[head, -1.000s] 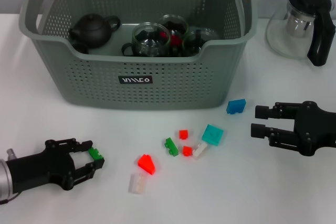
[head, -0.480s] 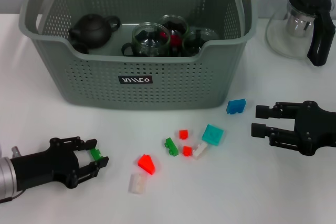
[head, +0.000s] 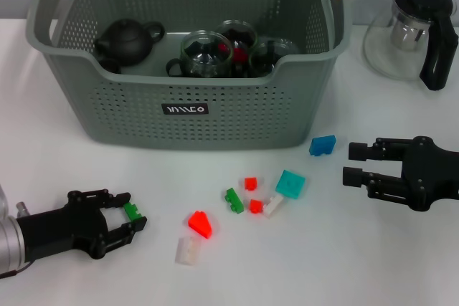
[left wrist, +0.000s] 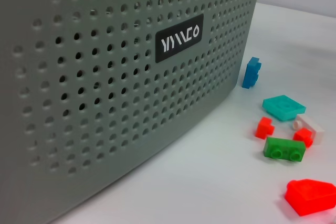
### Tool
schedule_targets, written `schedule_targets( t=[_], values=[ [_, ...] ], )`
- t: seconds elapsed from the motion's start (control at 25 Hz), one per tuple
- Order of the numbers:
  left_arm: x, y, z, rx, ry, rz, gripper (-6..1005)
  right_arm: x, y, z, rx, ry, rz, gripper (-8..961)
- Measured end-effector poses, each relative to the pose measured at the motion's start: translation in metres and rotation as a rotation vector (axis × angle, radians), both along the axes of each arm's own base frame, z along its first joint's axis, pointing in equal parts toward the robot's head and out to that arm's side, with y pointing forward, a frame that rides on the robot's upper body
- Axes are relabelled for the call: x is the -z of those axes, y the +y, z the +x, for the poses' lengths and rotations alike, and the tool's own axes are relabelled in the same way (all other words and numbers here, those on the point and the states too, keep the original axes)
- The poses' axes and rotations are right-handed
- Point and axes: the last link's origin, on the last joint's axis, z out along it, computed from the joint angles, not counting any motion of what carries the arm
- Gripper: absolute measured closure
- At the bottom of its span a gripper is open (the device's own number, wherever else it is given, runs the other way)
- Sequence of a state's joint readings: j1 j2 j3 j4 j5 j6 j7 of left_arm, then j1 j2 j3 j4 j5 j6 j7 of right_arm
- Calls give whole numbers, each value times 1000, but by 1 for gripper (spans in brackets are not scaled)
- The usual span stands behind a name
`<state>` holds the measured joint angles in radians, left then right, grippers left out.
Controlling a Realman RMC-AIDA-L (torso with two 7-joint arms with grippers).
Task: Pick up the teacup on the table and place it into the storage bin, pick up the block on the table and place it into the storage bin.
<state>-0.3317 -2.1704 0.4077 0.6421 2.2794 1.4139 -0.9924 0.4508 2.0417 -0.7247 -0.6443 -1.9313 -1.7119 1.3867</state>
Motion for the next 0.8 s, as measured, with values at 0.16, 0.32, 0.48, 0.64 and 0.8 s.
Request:
schedule_targets(
  t=[0.16,0.32,0.48,0.64,0.8],
  values=[
    [0,0,0,-2,1,0,509,0,0,0,1,0,0,418],
    [0,0,0,-10,-8,-3,533,0,0,0,1,-1,-1,418],
    [-2,2,1,-36,-16,-17,558,0,0,0,1,-1,-1,418],
    [-7,2,4,-24,-29,-23,581,-1,0,0,0,0,0,418],
    [-30,-2,20,37,-166,-14,598,-1,0,0,-1,0,0,418]
  ],
)
